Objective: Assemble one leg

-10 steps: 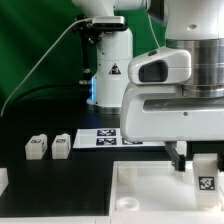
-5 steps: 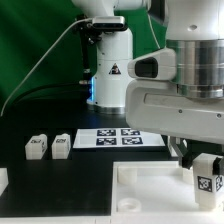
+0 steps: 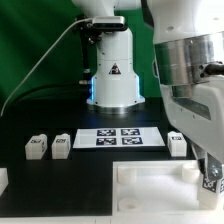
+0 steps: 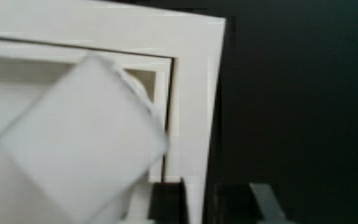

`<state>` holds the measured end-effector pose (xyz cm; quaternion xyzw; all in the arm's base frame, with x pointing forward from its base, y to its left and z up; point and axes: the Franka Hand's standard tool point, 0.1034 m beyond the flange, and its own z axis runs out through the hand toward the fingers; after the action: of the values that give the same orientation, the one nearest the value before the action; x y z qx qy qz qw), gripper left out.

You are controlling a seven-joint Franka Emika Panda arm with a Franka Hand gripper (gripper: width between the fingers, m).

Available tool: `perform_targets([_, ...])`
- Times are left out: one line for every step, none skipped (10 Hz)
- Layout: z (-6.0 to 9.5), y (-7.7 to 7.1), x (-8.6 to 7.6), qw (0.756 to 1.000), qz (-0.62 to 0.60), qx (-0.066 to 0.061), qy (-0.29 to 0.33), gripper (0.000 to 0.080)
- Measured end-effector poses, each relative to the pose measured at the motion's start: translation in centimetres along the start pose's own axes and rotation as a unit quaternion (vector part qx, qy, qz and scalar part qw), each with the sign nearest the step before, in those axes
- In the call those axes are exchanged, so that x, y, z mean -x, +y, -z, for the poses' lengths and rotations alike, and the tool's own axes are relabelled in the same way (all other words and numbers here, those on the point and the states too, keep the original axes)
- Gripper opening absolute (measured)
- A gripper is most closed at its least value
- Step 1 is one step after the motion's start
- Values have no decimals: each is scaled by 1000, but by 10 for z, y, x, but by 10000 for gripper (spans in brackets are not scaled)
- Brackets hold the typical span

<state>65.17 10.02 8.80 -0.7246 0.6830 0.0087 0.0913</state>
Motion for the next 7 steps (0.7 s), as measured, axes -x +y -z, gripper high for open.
perform_targets([0,0,-1,1000,6,0,0,91])
perform_targets([0,0,0,1000,6,0,0,273])
perform_targets([0,0,-1,1000,11,0,0,273])
perform_targets([0,1,-1,998,56,2,1,456])
perform_targets([0,3,-1,993,118,13,-4,578])
perform_targets([3,6,4,980,198,29,-9,578])
perform_targets([7,6,10,968,251,25,-6,635])
